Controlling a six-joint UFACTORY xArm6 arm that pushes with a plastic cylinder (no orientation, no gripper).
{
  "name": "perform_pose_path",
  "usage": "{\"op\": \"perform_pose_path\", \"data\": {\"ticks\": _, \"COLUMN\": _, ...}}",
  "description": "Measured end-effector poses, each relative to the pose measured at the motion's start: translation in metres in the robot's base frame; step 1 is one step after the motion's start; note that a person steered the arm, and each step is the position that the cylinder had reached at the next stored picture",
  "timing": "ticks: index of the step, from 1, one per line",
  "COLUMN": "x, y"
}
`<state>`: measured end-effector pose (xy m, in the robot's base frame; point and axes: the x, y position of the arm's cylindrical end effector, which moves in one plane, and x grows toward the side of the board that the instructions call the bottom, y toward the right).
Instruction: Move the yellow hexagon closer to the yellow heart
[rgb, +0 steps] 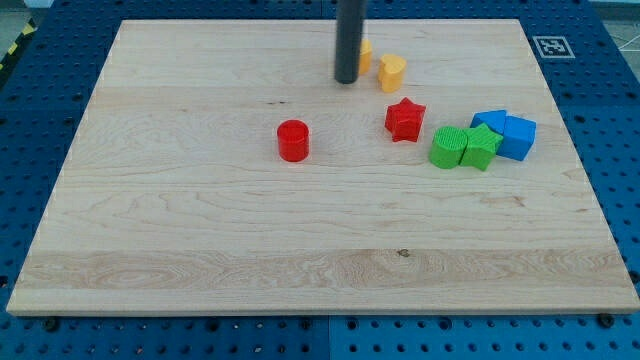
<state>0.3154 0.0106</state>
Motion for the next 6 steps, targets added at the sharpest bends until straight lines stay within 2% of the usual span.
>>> {"op": "perform_pose_path", "data": {"ticks": 1, "x": -0.027, "y": -0.037}}
{"op": "perform_pose_path", "data": {"ticks": 2, "x": -0.050, "y": -0.010}}
{"op": "perform_pose_path", "data": {"ticks": 4, "x": -0.060, "y": 0.056}}
{"op": "perform_pose_path", "data": {"ticks": 6, "x": -0.051, "y": 0.016}}
